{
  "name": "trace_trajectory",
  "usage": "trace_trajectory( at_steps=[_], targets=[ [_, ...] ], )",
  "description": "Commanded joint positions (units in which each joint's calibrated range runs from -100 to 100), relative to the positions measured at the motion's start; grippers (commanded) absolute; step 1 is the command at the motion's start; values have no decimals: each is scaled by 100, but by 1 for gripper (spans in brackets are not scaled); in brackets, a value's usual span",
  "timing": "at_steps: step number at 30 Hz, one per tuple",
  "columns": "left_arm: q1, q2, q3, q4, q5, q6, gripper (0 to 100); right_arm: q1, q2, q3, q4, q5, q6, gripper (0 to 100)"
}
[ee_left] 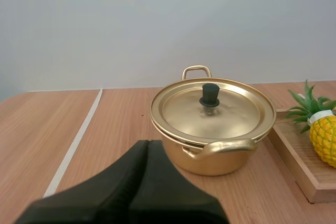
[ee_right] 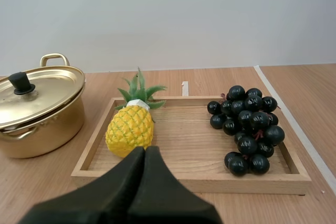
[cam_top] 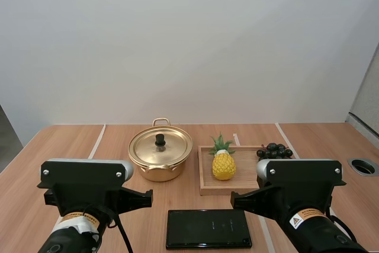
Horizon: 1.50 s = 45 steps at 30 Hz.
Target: Open the pot, put the grape inside, and close it
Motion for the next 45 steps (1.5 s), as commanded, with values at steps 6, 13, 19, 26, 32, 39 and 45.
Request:
trace_trajectory(
  at_steps=[6,13,19,26,32,39,45],
  targets=[
    [-41,-29,8,498,-1883,-284,0,56,-35,20,-543,-2165,8,0],
    [-41,-29,8,498,-1899,-284,0,56,-35,20,-543,-2165,8,0],
    [-41,-29,8,498,-1899,-284,0,56,-35,20,-543,-2165,8,0],
    [-41,-29,8,498,-1915,-284,0,56,-35,20,-543,-2165,8,0],
    [-41,-29,8,498,-1875,-284,0,56,-35,20,-543,-2165,8,0],
    [-41,-29,8,498,-1897,-284,0,52,-35,20,-543,-2411,8,0],
    [-41,-29,8,498,-2114,-284,0,52,-35,20,-543,-5014,8,0]
  ],
)
